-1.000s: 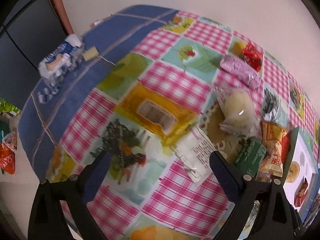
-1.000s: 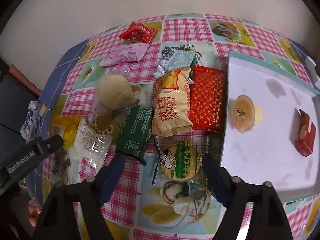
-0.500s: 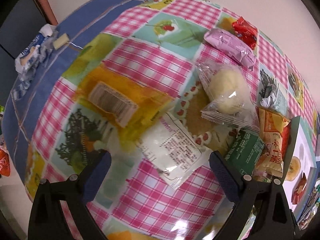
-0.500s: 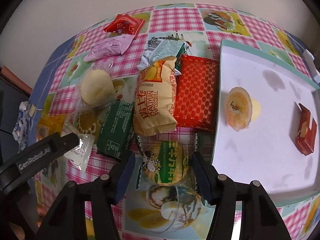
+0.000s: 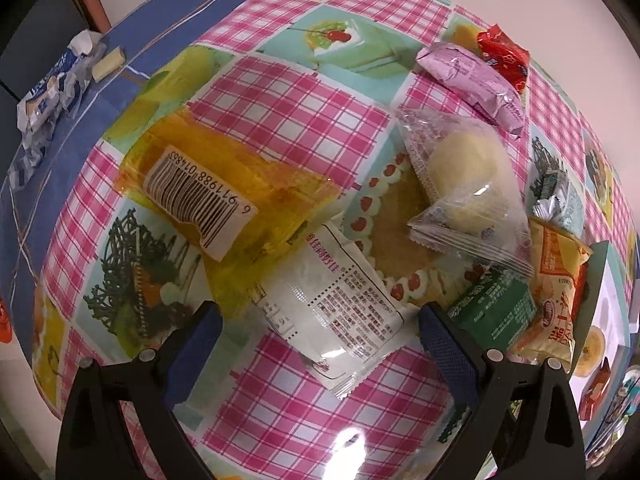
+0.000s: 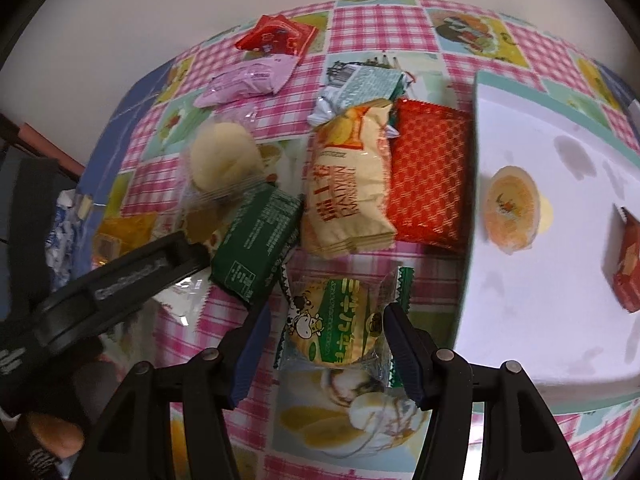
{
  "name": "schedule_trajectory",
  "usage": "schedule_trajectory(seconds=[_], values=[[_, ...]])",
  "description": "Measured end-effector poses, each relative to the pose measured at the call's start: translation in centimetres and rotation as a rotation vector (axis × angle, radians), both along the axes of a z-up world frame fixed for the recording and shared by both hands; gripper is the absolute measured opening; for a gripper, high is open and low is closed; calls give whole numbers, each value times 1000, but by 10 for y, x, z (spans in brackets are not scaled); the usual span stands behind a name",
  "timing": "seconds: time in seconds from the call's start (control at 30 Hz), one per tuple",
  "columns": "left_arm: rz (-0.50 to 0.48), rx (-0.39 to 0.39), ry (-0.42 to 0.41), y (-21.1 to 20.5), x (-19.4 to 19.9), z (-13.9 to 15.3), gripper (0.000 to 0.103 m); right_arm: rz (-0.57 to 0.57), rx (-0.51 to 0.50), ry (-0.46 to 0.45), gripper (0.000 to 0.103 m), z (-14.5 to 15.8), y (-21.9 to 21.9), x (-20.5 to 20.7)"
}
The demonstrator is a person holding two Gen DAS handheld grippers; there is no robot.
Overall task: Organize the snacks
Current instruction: 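Move both tools back over the snacks toward the white pouch and green biscuit, then grasp the white printed pouch with the left tool while the right tool grasps the green-wrapped biscuit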
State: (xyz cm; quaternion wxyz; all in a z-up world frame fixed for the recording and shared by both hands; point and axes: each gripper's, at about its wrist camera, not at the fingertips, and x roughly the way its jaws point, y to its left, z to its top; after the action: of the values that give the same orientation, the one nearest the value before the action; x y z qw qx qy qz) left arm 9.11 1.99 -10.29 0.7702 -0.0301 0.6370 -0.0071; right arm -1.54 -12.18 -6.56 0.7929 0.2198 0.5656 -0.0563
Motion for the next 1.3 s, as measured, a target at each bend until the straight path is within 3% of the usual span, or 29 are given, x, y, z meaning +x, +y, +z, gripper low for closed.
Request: schedule_trajectory(seconds=[0.37, 0.63, 1.0, 1.17, 1.3], values=[[13, 19, -22, 0, 10, 0, 99, 14, -116, 39, 62, -4, 3, 3], [-4, 72, -31, -11, 2, -6, 103, -13, -99, 31, 62, -1, -2, -1], [60, 26, -20, 11, 5, -8, 103, -12, -64, 41, 62, -3, -2, -2], [6, 21, -37, 6, 1, -2, 90, 18, -7, 35, 63, -2, 2, -2], [-24, -11, -50, 1, 1, 5, 72, 24, -12, 38, 63, -1, 5, -2]])
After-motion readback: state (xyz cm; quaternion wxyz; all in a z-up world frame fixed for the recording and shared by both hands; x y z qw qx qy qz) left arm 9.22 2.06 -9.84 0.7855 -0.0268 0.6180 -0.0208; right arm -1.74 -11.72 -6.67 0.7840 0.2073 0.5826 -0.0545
